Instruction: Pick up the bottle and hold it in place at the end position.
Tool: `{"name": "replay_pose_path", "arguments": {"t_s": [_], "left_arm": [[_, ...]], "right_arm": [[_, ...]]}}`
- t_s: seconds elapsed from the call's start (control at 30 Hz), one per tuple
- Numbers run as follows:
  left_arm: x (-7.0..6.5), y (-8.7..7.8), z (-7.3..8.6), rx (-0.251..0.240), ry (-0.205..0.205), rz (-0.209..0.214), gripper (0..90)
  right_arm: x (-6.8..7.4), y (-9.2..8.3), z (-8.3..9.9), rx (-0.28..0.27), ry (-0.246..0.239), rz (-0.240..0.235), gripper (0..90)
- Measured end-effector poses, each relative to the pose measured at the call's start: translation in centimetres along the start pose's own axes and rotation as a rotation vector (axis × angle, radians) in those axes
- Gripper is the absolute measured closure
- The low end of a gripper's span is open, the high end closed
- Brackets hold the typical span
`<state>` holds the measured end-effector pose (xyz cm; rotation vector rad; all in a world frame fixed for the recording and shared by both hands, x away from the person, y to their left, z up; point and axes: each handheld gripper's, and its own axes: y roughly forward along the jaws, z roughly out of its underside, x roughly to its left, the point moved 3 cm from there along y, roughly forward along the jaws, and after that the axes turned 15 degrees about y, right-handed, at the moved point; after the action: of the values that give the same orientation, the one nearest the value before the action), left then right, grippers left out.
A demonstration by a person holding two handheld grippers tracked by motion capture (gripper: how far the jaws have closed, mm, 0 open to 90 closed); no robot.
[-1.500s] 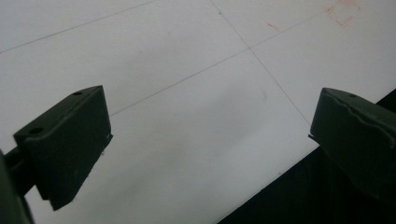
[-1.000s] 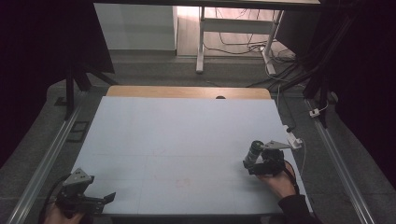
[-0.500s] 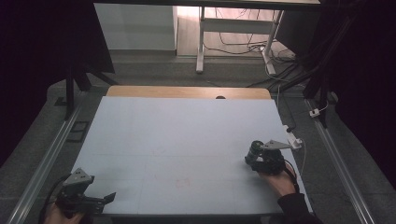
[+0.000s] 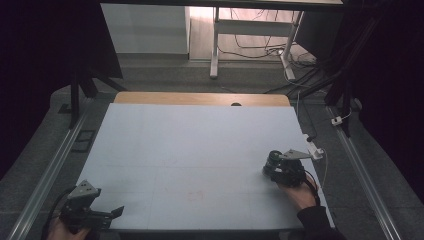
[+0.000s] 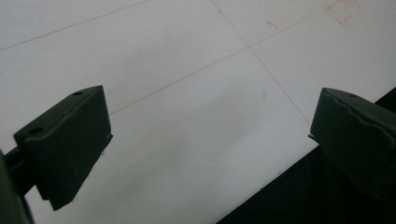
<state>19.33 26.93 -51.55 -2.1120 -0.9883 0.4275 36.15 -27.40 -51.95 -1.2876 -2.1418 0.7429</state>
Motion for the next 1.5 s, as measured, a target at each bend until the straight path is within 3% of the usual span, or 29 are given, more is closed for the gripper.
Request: {"name": "replay_pose_path", "arguments": {"t_s": [0.27, 0.67, 1.23, 1.5], "left_arm": [[0.0, 0.0, 0.0, 0.000, 0.000, 0.000, 0.0], [0.0, 0.1, 0.0, 0.001, -0.002, -0.001, 0.0], [0.1, 0.0, 0.0, 0.003, -0.005, 0.000, 0.0], [0.1, 0.0, 0.0, 0.002, -0.005, 0.003, 0.0]], "right_arm": [[0.6, -0.1, -0.4, 0.000, -0.020, 0.019, 52.3], [2.2, -0.8, -1.6, -0.015, -0.009, -0.061, 52.3], [5.1, 0.6, -3.7, -0.019, -0.021, -0.109, 52.3], [6.9, 1.5, -4.7, -0.026, -0.077, -0.122, 52.3]]}}
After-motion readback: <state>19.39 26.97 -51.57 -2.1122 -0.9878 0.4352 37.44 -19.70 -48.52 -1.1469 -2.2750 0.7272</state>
